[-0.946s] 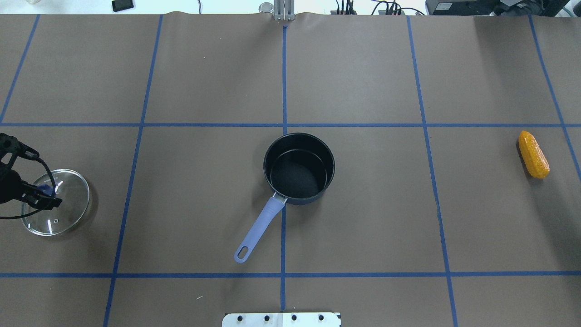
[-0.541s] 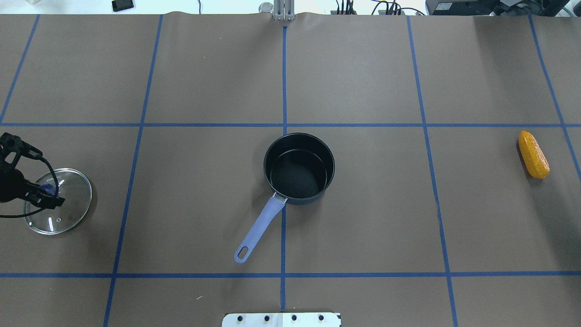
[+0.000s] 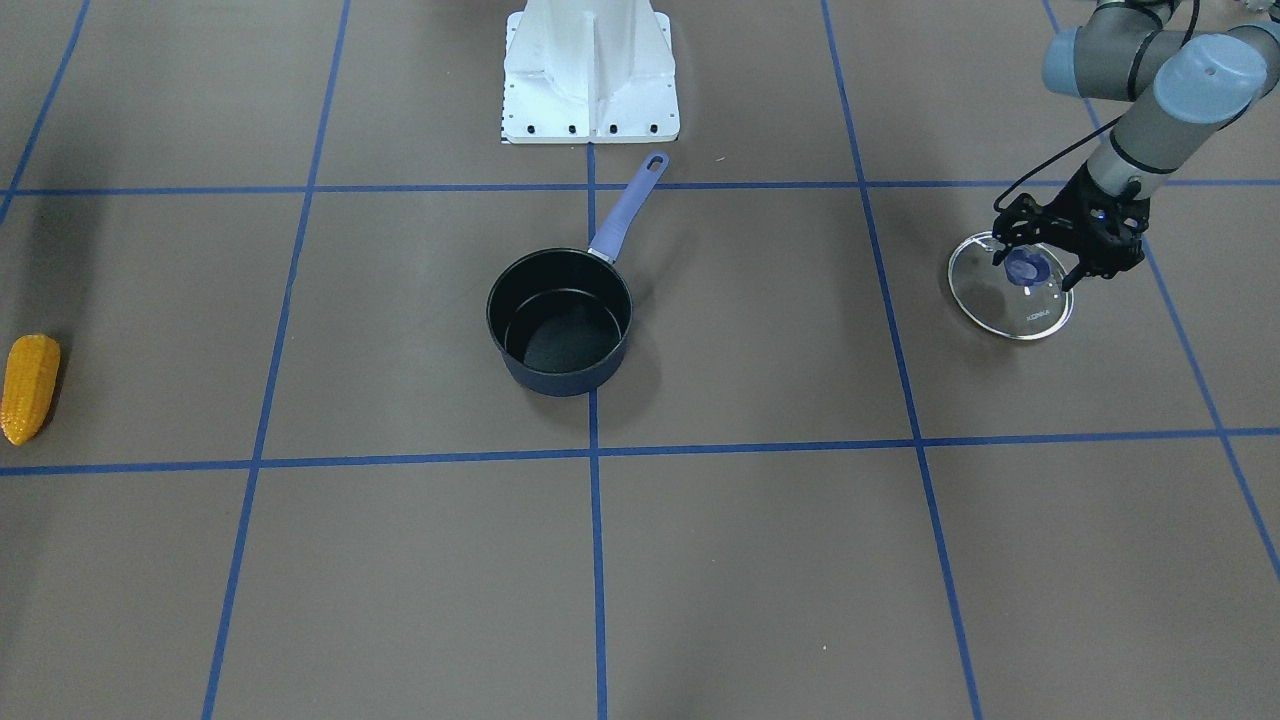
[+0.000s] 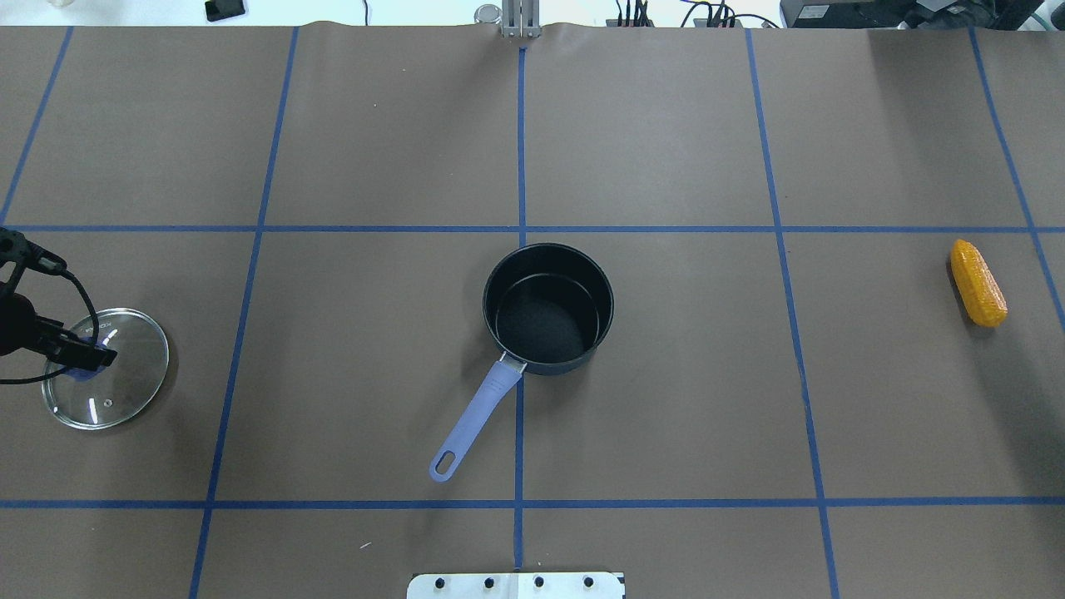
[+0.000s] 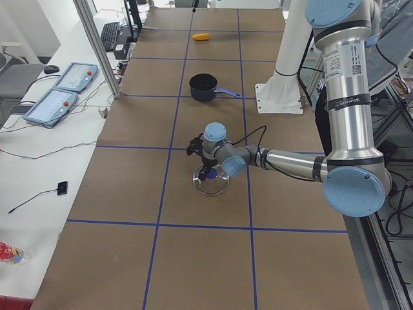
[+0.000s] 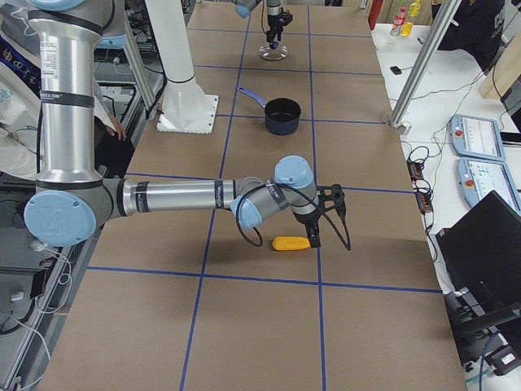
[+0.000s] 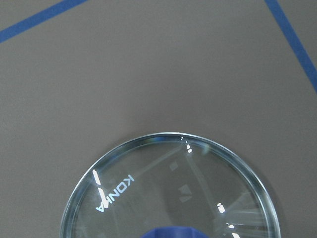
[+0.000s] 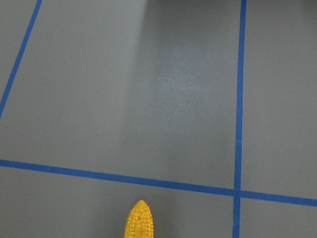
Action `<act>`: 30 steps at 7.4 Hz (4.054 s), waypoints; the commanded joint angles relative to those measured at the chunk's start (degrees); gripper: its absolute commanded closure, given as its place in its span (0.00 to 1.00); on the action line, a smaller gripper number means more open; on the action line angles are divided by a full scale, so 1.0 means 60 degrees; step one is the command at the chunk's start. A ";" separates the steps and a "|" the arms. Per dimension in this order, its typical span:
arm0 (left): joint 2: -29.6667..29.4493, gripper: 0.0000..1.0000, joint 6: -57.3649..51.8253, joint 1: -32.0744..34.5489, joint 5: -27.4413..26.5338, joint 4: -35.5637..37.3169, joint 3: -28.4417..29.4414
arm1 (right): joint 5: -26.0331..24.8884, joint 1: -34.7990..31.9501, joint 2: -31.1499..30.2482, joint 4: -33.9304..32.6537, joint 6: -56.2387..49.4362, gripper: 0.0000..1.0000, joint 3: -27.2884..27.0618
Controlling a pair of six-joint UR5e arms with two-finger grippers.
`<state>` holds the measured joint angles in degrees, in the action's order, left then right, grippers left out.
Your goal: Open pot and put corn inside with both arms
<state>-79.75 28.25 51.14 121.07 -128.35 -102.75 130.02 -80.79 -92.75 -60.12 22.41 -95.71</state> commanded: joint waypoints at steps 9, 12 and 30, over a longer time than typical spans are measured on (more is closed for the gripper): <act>-0.1034 0.01 -0.6746 0.6768 0.2042 0.5936 0.1258 | -0.0179 0.0952 -0.0113 0.0015 0.0146 0.00 0.0000; -0.1019 0.01 -0.6745 0.6769 0.2102 0.5938 0.1349 | -0.1477 0.1903 -0.0348 0.0526 0.0712 0.00 0.0438; -0.0844 0.01 -0.6716 0.6769 0.2073 0.5836 0.1276 | -0.1938 0.3460 0.0804 -0.1218 0.3177 1.00 -0.2587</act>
<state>-84.81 -12.05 91.77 133.59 -93.35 -95.04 118.38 -60.27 -91.29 -55.95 40.52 -104.81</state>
